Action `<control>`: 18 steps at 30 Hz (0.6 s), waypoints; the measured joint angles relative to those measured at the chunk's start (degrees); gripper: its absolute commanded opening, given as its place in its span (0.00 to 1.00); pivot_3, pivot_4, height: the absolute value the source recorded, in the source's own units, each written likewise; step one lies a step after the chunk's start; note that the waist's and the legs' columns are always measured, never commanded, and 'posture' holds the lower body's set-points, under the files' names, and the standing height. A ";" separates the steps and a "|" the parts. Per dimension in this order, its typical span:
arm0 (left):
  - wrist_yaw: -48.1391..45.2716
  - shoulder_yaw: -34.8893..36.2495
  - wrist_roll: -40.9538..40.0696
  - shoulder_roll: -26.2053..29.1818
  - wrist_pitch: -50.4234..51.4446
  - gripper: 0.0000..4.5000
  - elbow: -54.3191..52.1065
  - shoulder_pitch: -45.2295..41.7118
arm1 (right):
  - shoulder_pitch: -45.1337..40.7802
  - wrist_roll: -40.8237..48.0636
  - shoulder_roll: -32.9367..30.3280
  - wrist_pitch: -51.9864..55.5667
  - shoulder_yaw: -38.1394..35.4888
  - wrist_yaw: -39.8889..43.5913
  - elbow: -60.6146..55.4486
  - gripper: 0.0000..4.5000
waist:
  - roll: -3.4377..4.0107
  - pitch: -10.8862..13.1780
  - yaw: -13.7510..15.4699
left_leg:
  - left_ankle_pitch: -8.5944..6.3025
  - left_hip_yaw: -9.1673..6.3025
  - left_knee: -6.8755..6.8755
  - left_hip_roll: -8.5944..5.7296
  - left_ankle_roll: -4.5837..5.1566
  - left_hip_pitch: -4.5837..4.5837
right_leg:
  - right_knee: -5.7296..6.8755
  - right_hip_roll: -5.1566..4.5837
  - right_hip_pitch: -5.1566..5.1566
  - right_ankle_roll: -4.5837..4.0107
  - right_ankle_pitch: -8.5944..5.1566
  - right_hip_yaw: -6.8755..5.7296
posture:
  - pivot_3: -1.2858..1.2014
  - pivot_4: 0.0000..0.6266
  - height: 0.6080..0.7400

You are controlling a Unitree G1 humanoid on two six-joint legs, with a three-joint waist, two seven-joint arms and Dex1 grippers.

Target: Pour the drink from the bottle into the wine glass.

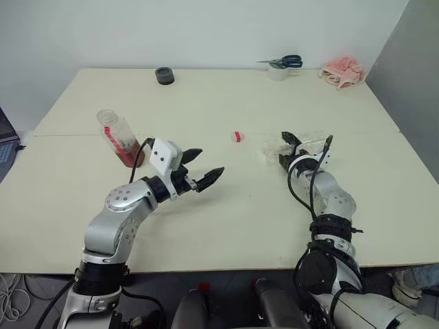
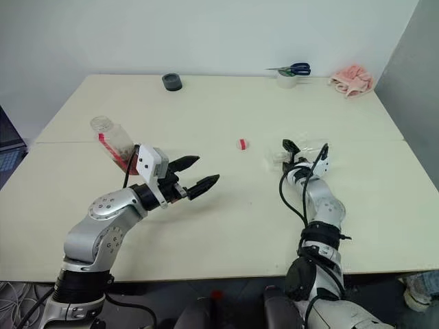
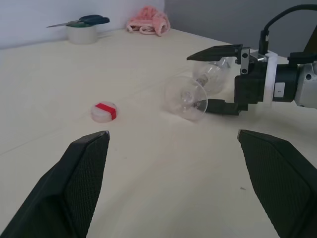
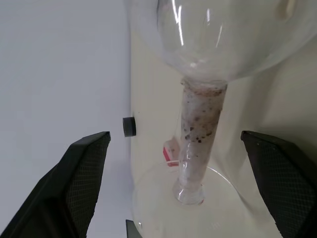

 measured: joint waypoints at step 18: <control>0.27 3.23 -0.45 3.96 0.52 1.00 -2.31 4.25 | -0.09 -15.38 -5.37 -7.06 21.50 9.96 -8.28 0.04 | 0.23 0.14 -0.43 | 0.00 0.10 -0.14 0.02 0.00 -0.11 | 0.05 0.00 -0.29 -0.07 -0.04 0.11 | 0.52 0.24 1.00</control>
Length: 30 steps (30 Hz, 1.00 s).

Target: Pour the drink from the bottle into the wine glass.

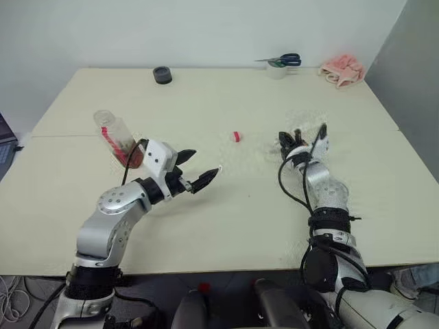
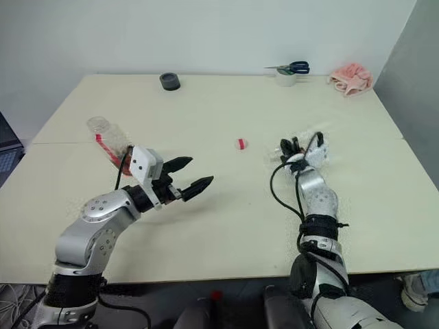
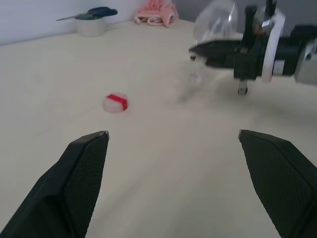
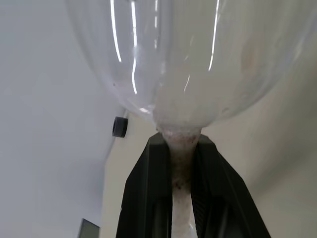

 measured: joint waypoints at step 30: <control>2.52 15.65 -10.24 5.58 8.16 1.00 -14.76 18.94 | 2.20 -45.84 5.20 -52.91 33.18 16.54 31.21 0.42 | -0.40 -0.11 0.48 | 0.00 -0.21 0.08 0.02 -0.04 0.23 | 0.07 -0.07 0.28 -0.23 -0.13 -0.25 | 0.52 0.24 1.00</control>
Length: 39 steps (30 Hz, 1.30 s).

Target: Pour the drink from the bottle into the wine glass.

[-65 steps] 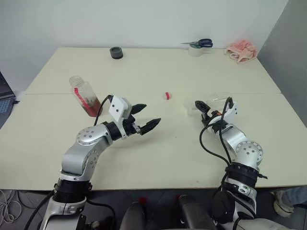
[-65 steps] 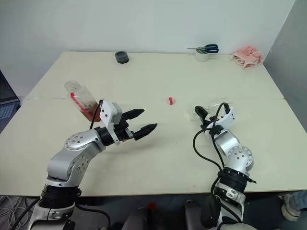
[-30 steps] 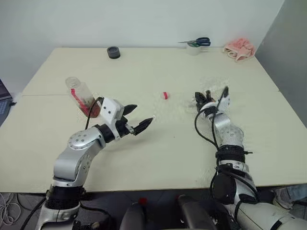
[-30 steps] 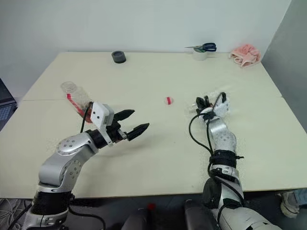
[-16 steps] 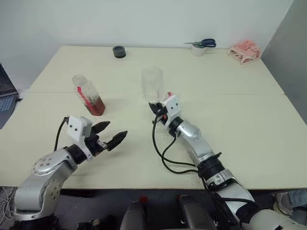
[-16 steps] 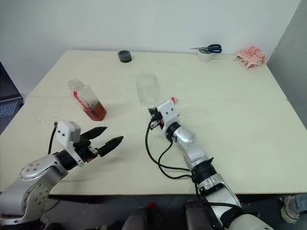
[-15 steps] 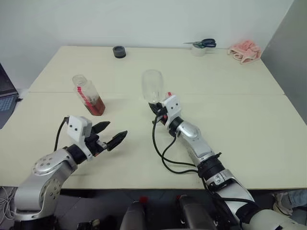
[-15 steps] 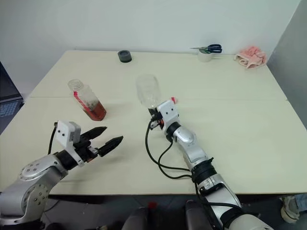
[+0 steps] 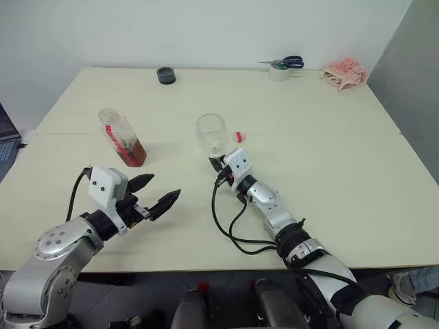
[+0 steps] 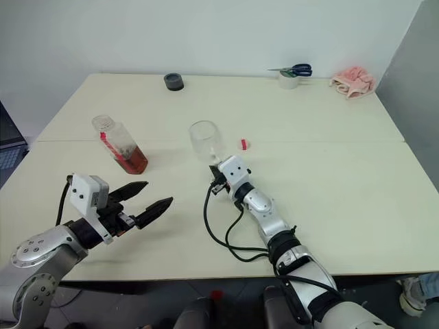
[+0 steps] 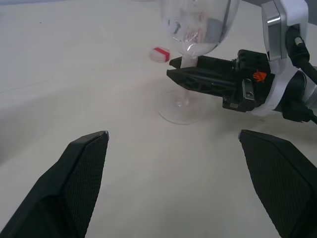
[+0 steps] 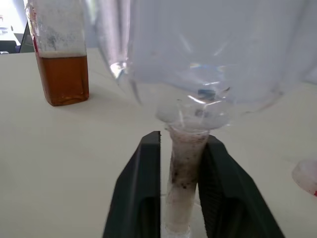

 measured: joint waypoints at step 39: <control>8.74 5.47 12.02 -1.34 -15.04 1.00 19.24 -7.50 | -13.81 32.67 -45.14 66.62 -11.15 42.00 -58.61 1.00 | -0.02 0.05 0.30 | -0.03 -0.02 -0.03 -0.02 0.03 -0.11 | -0.05 -0.02 -0.04 -0.11 -0.10 -0.07 | 0.52 0.24 1.00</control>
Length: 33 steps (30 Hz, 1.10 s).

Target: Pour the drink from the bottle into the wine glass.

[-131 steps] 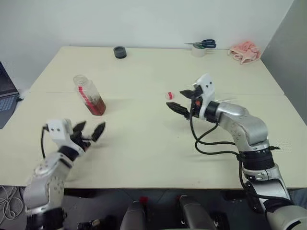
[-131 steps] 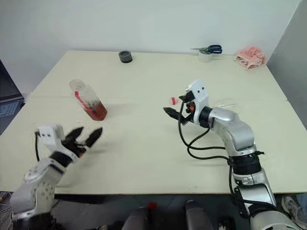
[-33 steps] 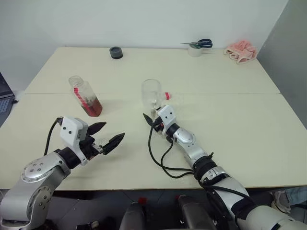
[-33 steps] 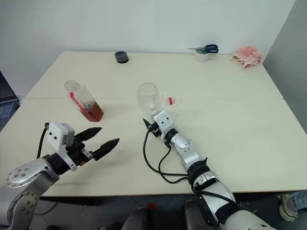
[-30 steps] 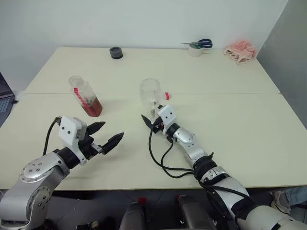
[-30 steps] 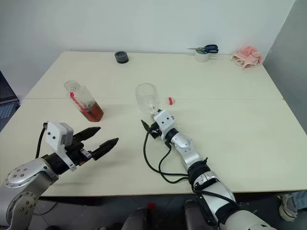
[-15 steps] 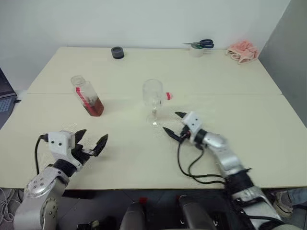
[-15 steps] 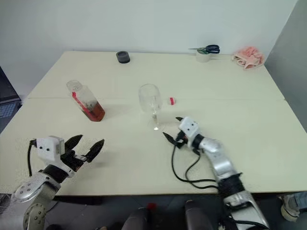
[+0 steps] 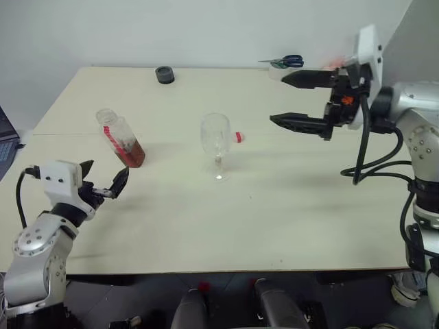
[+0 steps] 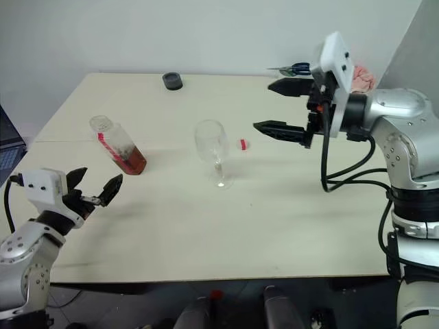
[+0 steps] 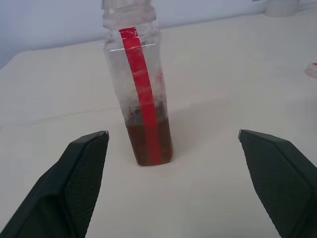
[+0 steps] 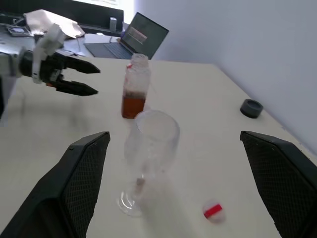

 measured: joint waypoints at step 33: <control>-4.72 -7.93 6.37 0.68 -12.24 1.00 34.86 -27.05 | -9.54 5.22 6.51 8.81 2.11 -4.06 2.89 1.00 | 0.01 0.00 0.35 | 0.01 -0.11 0.01 -0.07 0.00 -0.04 | 0.06 -0.16 0.00 -0.26 0.18 -0.24 | 0.52 0.24 1.00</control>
